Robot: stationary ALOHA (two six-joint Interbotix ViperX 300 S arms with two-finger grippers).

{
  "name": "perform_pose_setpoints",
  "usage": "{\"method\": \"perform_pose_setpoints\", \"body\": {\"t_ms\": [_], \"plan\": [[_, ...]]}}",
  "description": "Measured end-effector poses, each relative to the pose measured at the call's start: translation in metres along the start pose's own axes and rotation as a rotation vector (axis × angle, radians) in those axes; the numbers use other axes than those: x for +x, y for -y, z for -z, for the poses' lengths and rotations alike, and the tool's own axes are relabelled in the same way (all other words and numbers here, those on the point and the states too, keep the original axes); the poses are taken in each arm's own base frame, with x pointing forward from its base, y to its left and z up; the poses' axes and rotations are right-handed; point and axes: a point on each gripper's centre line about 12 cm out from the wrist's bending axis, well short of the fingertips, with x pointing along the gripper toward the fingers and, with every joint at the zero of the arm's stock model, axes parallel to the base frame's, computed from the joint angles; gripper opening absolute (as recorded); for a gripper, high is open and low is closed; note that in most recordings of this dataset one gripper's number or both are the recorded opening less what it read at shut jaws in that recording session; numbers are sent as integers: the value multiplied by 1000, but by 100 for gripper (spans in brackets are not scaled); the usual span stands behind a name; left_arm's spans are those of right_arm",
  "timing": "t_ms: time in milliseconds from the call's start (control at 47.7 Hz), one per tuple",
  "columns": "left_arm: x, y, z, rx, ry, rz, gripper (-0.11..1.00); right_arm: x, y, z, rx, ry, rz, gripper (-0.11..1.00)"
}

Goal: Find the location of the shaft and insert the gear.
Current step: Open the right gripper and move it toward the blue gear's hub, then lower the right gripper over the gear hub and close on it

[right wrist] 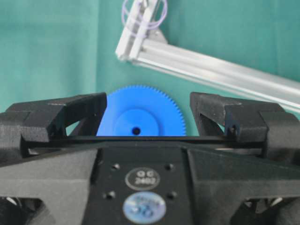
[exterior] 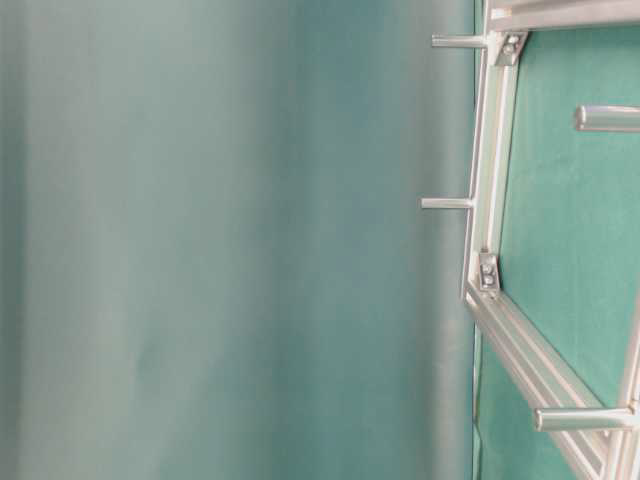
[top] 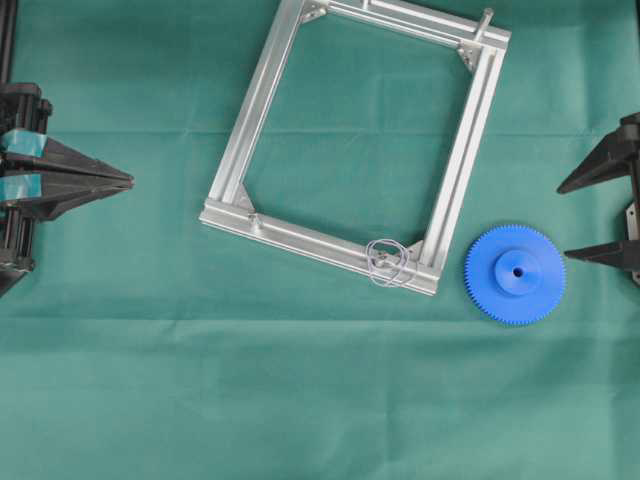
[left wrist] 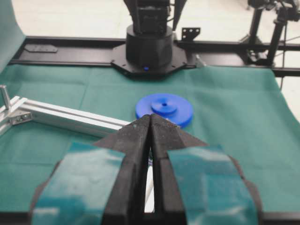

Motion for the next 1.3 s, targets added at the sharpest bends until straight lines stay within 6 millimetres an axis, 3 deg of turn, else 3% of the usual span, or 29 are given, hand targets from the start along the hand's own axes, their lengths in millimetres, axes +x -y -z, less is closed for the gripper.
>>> {"method": "perform_pose_setpoints", "body": {"t_ms": [231, 797, 1300], "plan": [[0, 0, 0, 0, -3, 0, 1, 9, -3, 5, -12, -56, -8, 91], [0, 0, 3, -2, -25, -2, 2, 69, 3, 42, -13, -230, 23, 91], [0, 0, 3, -2, -28, -2, 2, 98, -2, 61, -8, -255, -3, 91]]}}
